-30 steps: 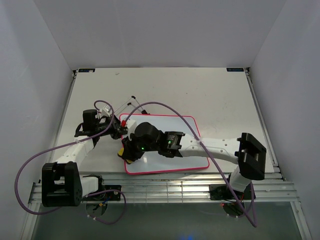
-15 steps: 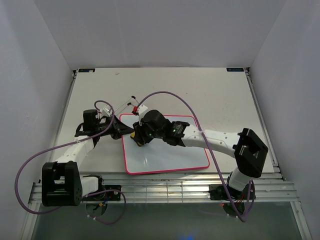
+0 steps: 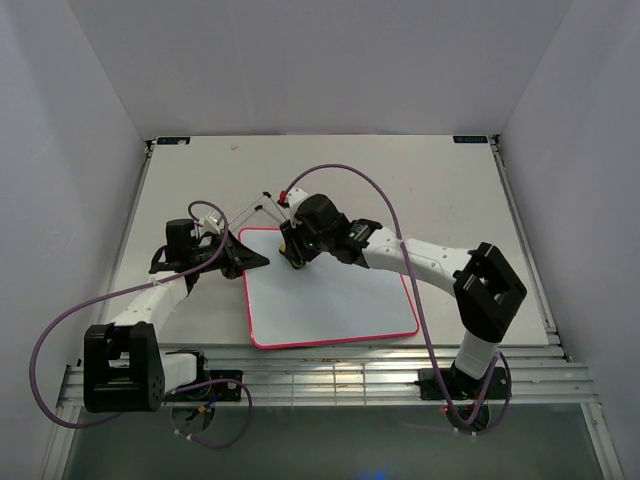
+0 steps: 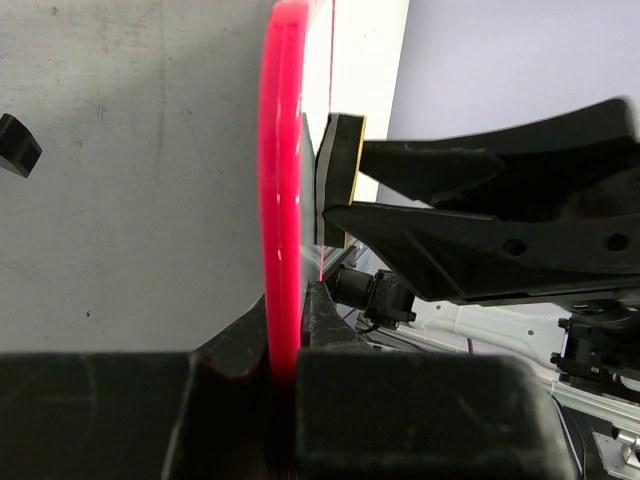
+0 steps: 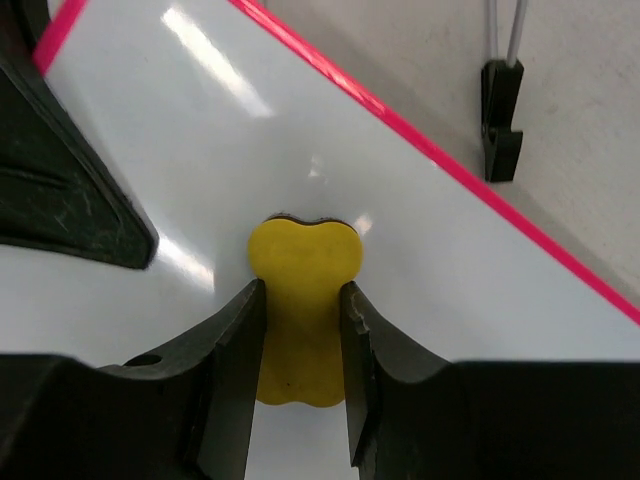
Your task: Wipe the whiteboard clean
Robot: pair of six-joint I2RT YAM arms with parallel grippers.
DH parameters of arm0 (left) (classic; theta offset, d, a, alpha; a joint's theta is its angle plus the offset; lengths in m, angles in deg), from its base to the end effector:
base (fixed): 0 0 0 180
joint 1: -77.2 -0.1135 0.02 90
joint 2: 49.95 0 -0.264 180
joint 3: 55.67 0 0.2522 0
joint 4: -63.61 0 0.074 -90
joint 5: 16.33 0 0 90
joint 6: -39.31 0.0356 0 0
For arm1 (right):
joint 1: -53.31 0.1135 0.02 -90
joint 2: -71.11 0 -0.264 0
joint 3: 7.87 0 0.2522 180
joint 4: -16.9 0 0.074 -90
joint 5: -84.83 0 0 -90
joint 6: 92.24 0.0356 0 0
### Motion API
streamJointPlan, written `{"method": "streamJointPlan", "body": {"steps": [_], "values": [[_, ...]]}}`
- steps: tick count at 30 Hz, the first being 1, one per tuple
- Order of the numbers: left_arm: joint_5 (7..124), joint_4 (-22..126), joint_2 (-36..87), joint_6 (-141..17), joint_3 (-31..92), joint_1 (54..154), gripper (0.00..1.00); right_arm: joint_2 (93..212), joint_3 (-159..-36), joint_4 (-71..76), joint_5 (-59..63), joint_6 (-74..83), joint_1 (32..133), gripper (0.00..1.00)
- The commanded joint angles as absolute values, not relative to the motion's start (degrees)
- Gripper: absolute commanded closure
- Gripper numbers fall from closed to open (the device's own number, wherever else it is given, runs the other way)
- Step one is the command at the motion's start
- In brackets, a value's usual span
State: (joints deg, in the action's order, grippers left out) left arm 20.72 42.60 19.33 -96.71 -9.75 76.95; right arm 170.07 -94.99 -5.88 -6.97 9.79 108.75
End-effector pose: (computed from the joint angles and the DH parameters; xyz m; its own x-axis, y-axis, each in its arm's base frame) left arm 0.2265 -0.0274 0.1937 -0.8942 -0.4375 -0.0948 -0.1088 0.4179 -0.9019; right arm 0.2268 0.3272 0.2603 -0.4837 -0.3350 -0.8086 -0.7235 0.6729 0.1541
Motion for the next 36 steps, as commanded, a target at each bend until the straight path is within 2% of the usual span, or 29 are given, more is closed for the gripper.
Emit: {"method": "streamJointPlan", "body": {"steps": [1,6,11,13,16,21,25,26,29,34,36], "values": [[28.4,45.2,18.2,-91.4,-9.0,78.0,1.00,177.4,-100.5,-12.4,1.0,5.3,109.9,0.83],[27.5,45.5,18.4,-91.5,-8.9,78.2,1.00,181.6,-107.8,-11.1,8.5,1.5,112.2,0.83],[27.4,45.6,18.1,-91.3,-9.0,78.3,1.00,183.7,-110.1,-11.5,7.8,0.6,111.9,0.83],[27.5,45.5,18.1,-91.2,-8.9,78.3,1.00,182.5,-107.8,-11.5,5.9,1.2,111.1,0.83],[27.7,45.5,17.9,-91.4,-8.7,78.3,1.00,178.4,-97.9,-10.1,4.8,5.3,106.8,0.83],[28.1,45.5,17.3,-91.6,-8.7,78.3,1.00,171.9,-76.4,-7.2,3.3,9.1,96.3,0.83],[28.4,45.5,16.8,-91.7,-8.6,78.3,1.00,168.0,-65.6,-6.7,2.2,10.2,85.5,0.83],[28.5,45.5,16.7,-91.7,-8.6,78.3,1.00,167.7,-64.3,-6.7,2.9,9.9,80.3,0.83],[28.3,45.5,16.6,-91.6,-8.5,78.3,1.00,166.0,-62.5,-6.5,7.9,9.2,73.8,0.85],[29.5,43.3,15.3,-89.5,-6.8,78.3,1.00,157.2,-67.3,-11.9,10.6,9.6,73.0,0.85],[29.8,43.3,14.4,-89.1,-6.7,78.3,1.00,155.2,-71.5,-14.3,7.8,9.5,72.7,0.85]]}}
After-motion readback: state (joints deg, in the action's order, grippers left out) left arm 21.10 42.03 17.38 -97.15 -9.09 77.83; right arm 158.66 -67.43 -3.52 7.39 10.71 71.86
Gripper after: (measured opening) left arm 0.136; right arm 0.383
